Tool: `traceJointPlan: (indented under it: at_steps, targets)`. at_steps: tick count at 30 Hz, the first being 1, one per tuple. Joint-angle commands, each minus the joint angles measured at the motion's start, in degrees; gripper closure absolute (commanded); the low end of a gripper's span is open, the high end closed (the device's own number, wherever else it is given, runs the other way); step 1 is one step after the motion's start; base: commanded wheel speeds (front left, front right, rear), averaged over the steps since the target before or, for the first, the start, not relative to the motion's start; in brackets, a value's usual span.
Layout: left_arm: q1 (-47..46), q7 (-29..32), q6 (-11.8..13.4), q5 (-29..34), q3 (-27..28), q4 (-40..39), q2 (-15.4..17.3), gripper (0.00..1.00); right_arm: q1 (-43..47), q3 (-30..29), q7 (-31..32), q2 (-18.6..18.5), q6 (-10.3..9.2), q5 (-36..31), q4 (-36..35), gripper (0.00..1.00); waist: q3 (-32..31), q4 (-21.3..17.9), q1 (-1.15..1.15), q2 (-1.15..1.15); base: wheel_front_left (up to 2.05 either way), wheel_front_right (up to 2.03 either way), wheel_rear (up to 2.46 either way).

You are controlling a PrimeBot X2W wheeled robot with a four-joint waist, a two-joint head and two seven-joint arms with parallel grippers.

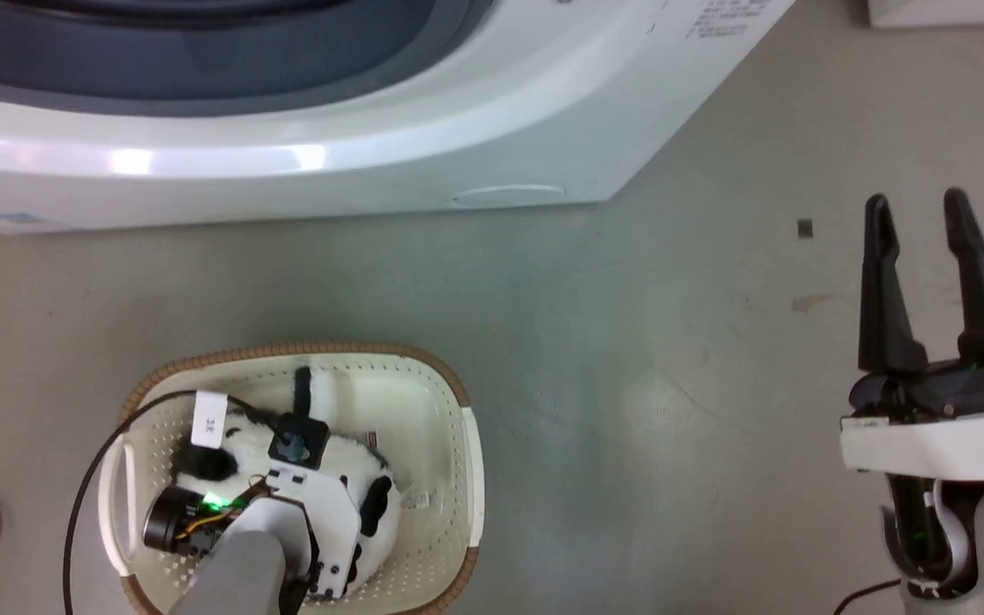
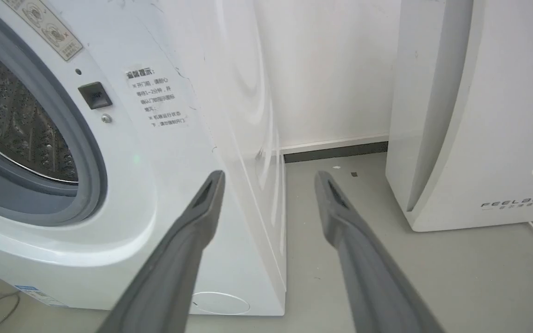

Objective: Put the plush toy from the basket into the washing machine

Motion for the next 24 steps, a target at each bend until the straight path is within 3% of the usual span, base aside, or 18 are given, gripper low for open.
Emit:
traceJointPlan:
  at_steps: [1, 24]
  targets:
    - [-1.6, 0.3, 0.3, -0.2, -0.5, 1.5, 0.5, 0.00, -1.5, -0.2, -0.6, 0.0, -0.03, 0.6, -0.5, 0.00, 1.4, -0.2, -0.01, 0.00, 0.00, 0.00, 0.00]
    - [-11.5, -0.1, 1.1, -2.8, -5.4, 15.0, 1.5, 0.00, -7.2, -1.9, -3.3, 0.0, -0.04, 4.3, -2.7, 0.00, 11.9, -1.1, -0.01, 0.00, 0.00, 0.00, 0.00]
